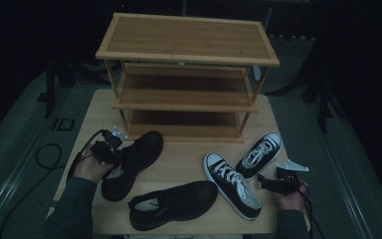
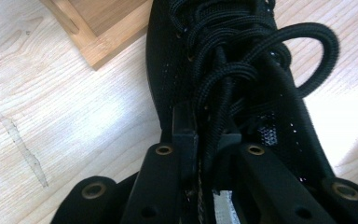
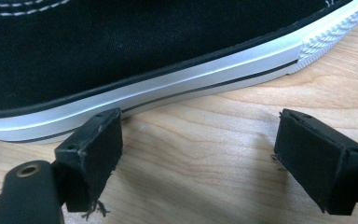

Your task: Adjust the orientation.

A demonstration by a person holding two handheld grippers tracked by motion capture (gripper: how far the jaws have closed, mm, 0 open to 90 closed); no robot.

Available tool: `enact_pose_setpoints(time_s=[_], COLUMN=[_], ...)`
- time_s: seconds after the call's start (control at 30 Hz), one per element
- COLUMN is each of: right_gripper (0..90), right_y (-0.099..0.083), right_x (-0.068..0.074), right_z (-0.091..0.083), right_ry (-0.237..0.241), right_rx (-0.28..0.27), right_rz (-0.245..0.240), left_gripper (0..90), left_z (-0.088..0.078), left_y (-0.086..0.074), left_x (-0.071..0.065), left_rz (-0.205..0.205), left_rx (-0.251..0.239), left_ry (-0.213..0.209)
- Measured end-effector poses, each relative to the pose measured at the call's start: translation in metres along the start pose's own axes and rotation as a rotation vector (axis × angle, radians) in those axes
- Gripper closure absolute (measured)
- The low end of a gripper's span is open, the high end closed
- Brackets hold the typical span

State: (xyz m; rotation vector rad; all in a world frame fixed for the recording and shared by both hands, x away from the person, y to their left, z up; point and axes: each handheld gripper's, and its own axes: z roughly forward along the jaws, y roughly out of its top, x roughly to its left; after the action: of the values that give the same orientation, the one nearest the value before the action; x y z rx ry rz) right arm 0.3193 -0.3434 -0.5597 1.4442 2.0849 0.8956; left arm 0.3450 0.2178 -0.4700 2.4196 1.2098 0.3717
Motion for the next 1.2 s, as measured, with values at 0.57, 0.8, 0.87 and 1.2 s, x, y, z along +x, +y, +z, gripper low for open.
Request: enact_pose_setpoints(time_s=[0.57,0.8,0.87,1.2], right_gripper=[15.3,15.3,15.3,15.3], right_y=[0.0,0.0,0.0,0.0], right_x=[0.0,0.0,0.0,0.0], right_z=[0.0,0.0,0.0,0.0], right_ry=[0.0,0.0,0.0,0.0], right_rx=[0.0,0.0,0.0,0.0], right_rz=[0.0,0.0,0.0,0.0], left_gripper=[87.3,87.4,87.3,87.3], left_z=[-0.001,-0.004,-0.005,-0.008], left_y=[-0.002,0.0,0.001,0.007], left_x=[0.002,0.001,0.002,0.003], left_rz=[-0.039,-0.055,-0.058,-0.077], left_rx=[-0.039,-0.061,-0.064,-0.089], left_ry=[-0.011,-0.025,-0.029,-0.046])
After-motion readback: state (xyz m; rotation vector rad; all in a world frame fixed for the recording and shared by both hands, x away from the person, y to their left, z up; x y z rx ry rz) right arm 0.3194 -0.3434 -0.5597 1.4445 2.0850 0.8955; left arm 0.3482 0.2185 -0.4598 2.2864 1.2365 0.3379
